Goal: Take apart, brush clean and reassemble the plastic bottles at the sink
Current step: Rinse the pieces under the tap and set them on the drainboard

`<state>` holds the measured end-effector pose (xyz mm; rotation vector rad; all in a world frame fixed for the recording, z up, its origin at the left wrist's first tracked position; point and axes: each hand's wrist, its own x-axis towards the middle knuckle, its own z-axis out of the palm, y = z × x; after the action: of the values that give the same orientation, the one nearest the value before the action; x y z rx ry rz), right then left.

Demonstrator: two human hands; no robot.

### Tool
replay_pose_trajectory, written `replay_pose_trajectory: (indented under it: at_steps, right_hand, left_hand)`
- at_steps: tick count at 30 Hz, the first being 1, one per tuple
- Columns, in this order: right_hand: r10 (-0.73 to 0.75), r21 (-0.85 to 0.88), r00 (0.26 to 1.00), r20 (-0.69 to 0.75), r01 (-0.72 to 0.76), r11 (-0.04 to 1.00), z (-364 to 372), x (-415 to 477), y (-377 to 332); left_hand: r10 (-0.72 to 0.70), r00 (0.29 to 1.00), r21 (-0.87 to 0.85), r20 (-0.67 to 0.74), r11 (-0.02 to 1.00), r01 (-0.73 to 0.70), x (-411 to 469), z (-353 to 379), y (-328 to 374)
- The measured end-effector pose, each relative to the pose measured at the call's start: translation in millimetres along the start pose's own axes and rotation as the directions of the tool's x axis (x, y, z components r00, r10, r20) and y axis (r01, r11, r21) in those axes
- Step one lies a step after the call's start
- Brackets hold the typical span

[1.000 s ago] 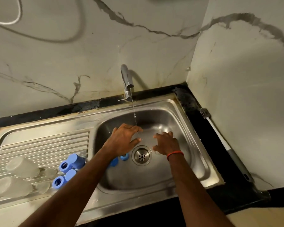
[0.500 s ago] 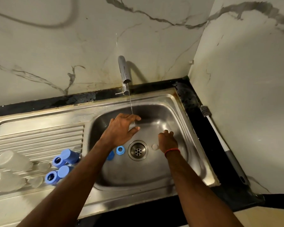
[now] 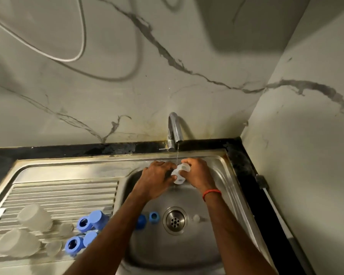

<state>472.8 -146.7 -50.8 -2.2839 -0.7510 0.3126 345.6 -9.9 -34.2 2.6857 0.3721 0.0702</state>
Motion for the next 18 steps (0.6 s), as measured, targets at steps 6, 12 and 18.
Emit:
replay_pose_trajectory:
  at_steps: [6,12,18]
  right_hand:
    - [-0.025,-0.039,0.991,0.128,0.030,0.999,17.0,23.4,-17.0]
    - [0.007,-0.134,0.995,0.099,0.007,0.991,20.3,33.8,-6.2]
    - [0.007,-0.112,0.994,0.111,0.006,0.994,13.6,36.5,-7.3]
  left_hand:
    - [-0.067,0.998,0.035,-0.018,0.997,0.068,7.3,-5.9,-25.1]
    - [-0.131,0.991,-0.020,-0.034,0.991,0.131,10.3,4.2,-36.2]
    - [-0.154,0.987,-0.033,-0.046,0.988,0.152,12.0,13.9,-37.7]
